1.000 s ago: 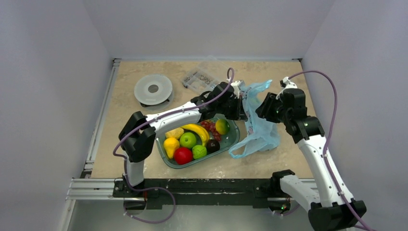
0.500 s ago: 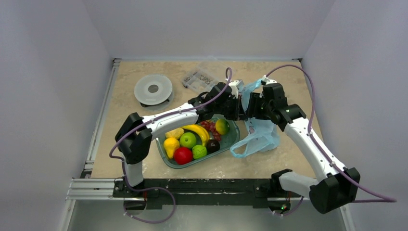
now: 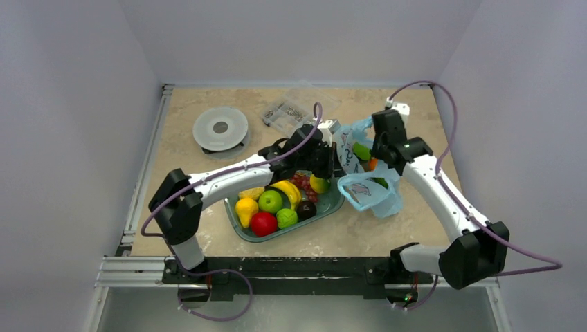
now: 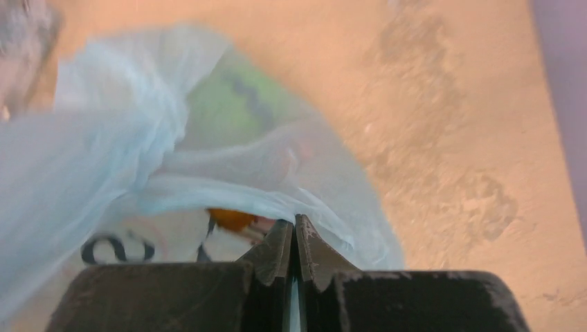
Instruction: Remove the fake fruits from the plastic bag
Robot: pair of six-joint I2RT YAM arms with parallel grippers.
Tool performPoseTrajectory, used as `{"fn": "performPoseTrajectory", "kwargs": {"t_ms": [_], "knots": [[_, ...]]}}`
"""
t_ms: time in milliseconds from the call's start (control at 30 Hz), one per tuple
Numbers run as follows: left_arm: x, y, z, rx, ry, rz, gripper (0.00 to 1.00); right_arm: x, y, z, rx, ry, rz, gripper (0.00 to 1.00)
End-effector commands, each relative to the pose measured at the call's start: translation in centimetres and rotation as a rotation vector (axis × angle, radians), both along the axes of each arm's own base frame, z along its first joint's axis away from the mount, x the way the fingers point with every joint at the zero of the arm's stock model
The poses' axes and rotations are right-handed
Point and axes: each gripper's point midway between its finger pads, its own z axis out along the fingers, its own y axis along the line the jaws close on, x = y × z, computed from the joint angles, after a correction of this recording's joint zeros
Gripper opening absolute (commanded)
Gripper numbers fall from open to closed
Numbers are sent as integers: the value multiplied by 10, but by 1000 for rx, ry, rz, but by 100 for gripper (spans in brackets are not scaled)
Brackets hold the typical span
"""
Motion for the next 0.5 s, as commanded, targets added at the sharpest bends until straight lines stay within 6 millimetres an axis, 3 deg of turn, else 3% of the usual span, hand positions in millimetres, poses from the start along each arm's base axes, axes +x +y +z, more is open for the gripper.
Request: {"fn": "performPoseTrajectory", "kwargs": {"t_ms": [0, 133, 267, 467], "knots": [[3, 16, 15, -28, -52, 52, 0, 37, -52, 85, -9, -212, -112, 0], [-1, 22, 6, -23, -27, 74, 0, 62, -86, 116, -31, -236, -152, 0], [-9, 22, 1, -39, -1, 75, 0, 90, -104, 146, -90, -254, -153, 0], [-20, 10, 4, -53, 2, 49, 0, 131, -94, 219, -74, -397, -39, 0]]}}
